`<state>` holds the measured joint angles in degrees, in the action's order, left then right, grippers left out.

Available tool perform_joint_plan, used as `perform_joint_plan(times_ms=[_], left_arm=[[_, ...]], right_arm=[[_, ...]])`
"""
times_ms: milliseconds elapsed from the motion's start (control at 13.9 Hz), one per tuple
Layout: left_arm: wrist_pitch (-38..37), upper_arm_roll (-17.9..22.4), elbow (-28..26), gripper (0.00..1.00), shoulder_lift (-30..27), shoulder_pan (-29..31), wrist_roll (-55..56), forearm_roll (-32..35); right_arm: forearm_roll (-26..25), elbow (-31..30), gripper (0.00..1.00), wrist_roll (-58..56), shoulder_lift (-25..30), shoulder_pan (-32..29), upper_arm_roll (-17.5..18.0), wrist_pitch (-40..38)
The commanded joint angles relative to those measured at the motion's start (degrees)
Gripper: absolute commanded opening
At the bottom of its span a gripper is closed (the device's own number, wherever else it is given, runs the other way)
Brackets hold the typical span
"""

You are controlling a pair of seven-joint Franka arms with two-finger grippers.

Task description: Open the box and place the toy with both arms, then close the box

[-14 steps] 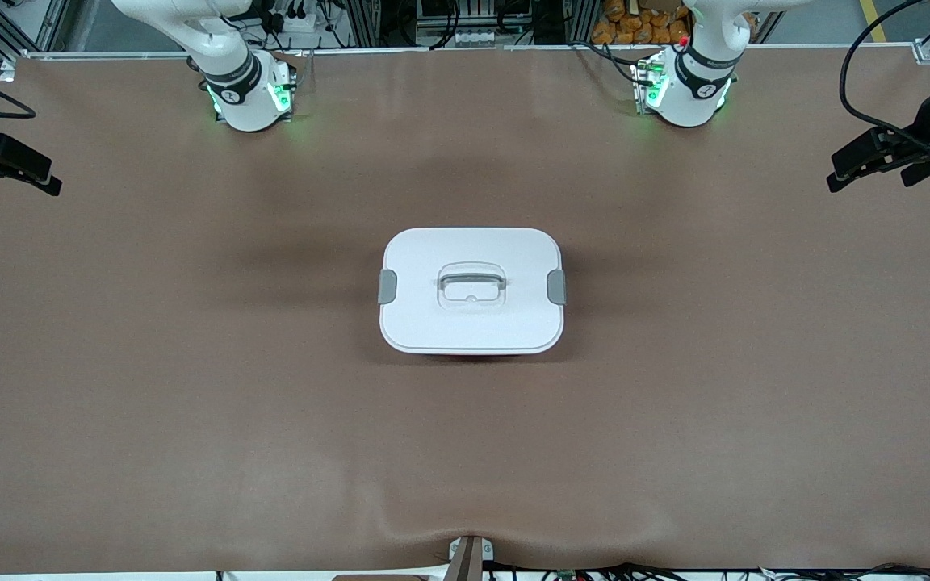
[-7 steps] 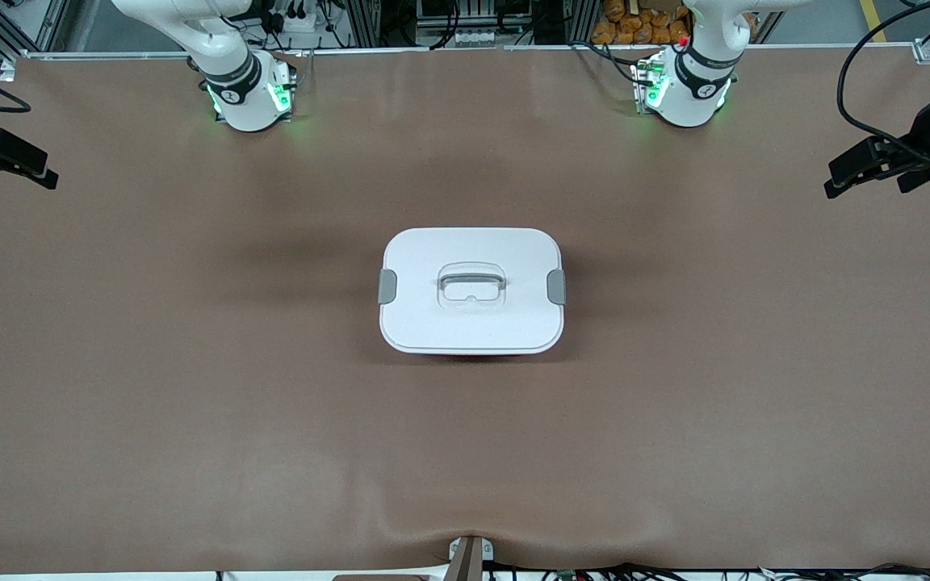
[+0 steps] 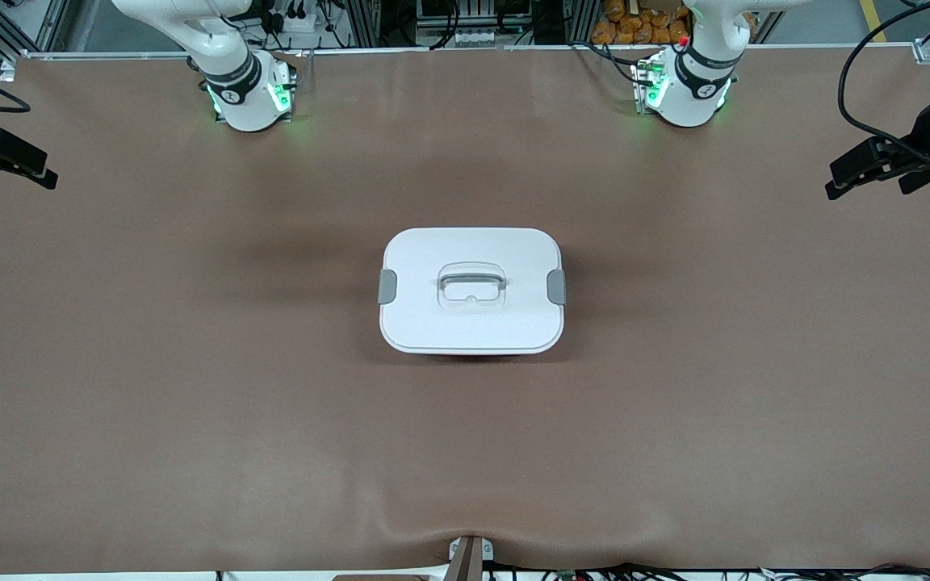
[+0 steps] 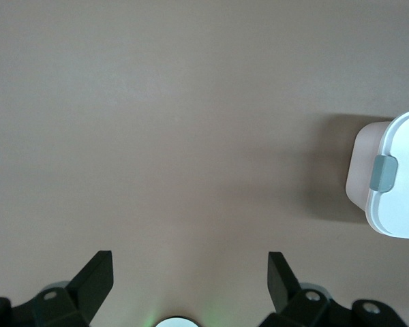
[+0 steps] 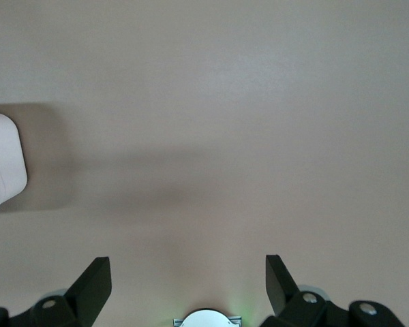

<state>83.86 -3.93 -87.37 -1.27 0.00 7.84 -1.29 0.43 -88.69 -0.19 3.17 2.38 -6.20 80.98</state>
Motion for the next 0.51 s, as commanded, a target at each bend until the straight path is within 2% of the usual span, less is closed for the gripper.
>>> perform_joint_plan(times_ms=[0, 433], left_arm=[[0.2, 0.1, 0.9, 1.0, 0.4, -0.2, -0.9, -0.8], [0.2, 0.0, 0.9, 1.0, 0.4, -0.2, -1.0, -0.9]], right_arm=[[-1.1, 1.2, 1.0, 0.7, -0.1, -0.5, 0.4, -0.5], [-1.8, 1.3, 1.0, 0.7, -0.2, -0.5, 0.4, -0.4]])
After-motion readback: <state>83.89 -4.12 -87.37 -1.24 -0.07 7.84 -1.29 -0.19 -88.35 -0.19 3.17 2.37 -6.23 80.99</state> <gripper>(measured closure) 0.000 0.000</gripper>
